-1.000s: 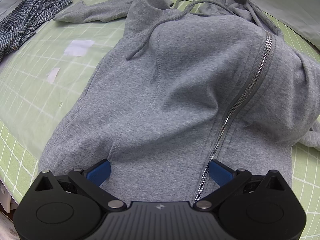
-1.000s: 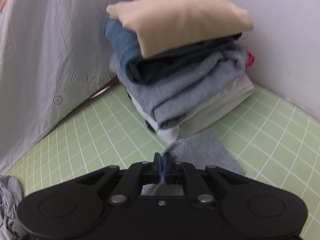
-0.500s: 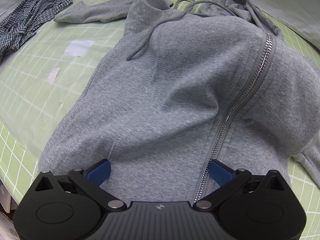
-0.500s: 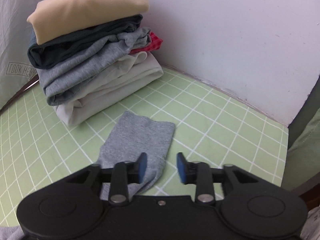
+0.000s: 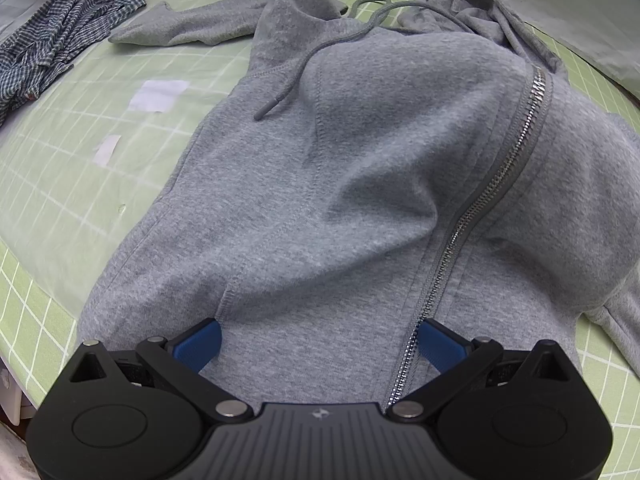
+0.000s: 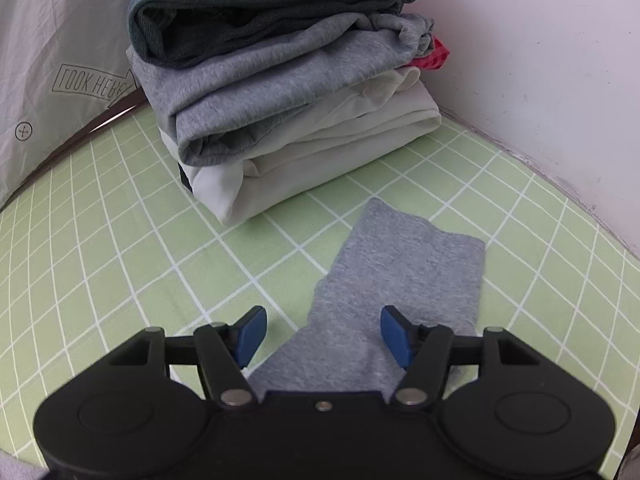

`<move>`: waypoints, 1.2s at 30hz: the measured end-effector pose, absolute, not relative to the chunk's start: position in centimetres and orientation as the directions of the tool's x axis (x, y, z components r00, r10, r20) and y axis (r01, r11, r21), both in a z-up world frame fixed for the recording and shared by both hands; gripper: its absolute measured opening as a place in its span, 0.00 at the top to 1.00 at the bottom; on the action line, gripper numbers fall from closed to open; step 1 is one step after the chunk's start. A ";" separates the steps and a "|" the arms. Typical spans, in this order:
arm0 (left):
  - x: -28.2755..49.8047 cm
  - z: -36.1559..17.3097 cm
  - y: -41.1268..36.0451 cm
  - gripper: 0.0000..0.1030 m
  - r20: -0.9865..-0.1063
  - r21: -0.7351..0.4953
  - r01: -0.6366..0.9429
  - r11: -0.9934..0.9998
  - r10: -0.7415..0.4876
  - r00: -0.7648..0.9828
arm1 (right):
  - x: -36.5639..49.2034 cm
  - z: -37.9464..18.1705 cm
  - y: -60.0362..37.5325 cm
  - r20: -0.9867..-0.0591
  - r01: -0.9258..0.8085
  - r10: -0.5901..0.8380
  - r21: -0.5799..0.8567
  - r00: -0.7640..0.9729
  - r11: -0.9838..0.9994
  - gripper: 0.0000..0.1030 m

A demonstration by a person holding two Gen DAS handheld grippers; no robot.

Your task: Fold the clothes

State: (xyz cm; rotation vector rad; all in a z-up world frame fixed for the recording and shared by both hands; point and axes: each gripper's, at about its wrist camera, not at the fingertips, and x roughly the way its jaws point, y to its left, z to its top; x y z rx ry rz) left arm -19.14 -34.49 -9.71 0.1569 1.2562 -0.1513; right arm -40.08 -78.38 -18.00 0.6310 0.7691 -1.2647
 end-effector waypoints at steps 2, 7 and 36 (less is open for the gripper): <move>-19.4 -9.5 -34.5 0.00 -0.953 0.034 0.198 0.980 -0.027 0.302 | -40.0 -18.1 -78.3 -0.795 0.975 -0.597 -0.031 0.109 0.219 0.46; -20.1 -9.0 -34.5 0.00 -0.954 0.034 0.197 0.980 -0.027 0.300 | -41.3 -17.4 -78.3 -0.783 0.974 -0.605 0.002 0.143 0.227 0.95; -24.2 -10.7 -37.3 0.00 -0.952 0.036 0.194 0.980 -0.026 0.306 | -42.7 -14.8 -79.1 -0.727 0.966 -0.642 0.122 0.243 0.228 0.37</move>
